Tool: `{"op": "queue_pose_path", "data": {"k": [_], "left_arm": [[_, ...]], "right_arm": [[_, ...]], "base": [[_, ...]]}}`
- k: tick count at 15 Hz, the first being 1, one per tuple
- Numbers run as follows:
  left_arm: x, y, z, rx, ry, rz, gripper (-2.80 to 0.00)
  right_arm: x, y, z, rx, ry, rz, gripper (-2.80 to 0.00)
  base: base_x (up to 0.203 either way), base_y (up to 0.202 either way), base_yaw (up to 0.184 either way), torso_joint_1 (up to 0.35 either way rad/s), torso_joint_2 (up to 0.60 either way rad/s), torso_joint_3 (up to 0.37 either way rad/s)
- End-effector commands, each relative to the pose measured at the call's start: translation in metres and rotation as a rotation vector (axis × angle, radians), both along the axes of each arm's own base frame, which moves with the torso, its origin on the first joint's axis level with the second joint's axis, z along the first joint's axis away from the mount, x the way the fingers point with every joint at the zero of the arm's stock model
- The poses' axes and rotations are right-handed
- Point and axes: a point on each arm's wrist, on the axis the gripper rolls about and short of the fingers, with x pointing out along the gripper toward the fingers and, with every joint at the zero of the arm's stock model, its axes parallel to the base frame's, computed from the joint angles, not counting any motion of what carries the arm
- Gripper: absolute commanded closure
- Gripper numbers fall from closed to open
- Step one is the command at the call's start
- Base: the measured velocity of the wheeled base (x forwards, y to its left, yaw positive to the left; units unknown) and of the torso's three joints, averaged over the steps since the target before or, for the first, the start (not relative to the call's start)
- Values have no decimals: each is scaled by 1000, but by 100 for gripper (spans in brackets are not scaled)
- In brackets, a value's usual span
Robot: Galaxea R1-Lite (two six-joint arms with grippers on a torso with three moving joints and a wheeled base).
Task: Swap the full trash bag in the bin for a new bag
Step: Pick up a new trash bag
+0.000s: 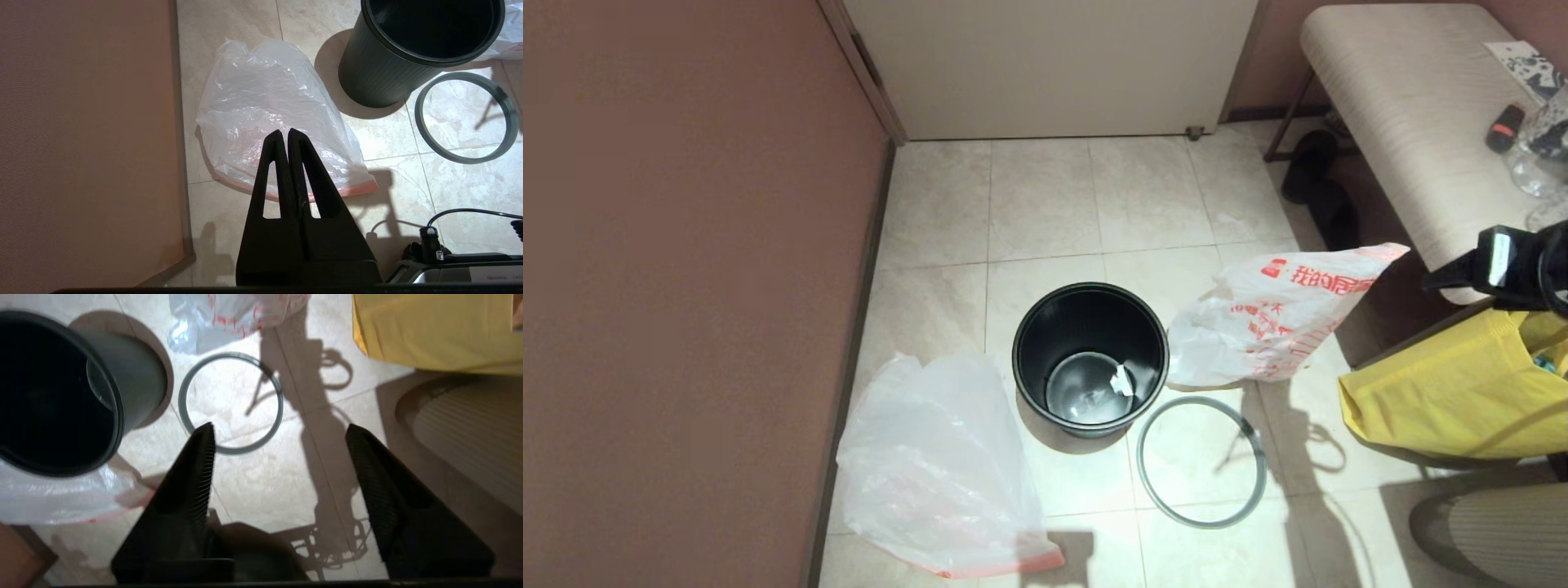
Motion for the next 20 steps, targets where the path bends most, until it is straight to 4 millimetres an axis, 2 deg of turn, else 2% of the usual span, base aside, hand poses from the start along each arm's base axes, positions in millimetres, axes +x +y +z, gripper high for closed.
{"op": "queue_pose_path", "data": {"k": [1, 6, 8, 11, 14, 16, 20], "left_arm": [[0, 0, 0, 0, 2, 0, 0], [0, 0, 0, 0, 2, 0, 0], [0, 0, 0, 0, 2, 0, 0], [0, 0, 0, 0, 2, 0, 0], [0, 0, 0, 0, 2, 0, 0], [0, 0, 0, 0, 2, 0, 0], [0, 0, 0, 0, 2, 0, 0]], "right_arm": [[-37, 4, 5, 9, -35, 30, 0], [-63, 21, -16, 39, 24, 116, 0], [-60, 22, -19, 38, 38, 112, 0], [-36, 25, -33, 20, 90, 97, 0], [-3, 27, -47, 17, 72, 75, 0], [8, 31, -55, 50, 95, 118, 0], [13, 34, -61, 120, 127, 207, 0]], "base": [[0, 0, 0, 0, 0, 0], [0, 0, 0, 0, 0, 0], [0, 0, 0, 0, 0, 0], [0, 0, 0, 0, 0, 0], [0, 0, 0, 0, 0, 0], [0, 0, 0, 0, 0, 0], [0, 0, 0, 0, 0, 0]]}}
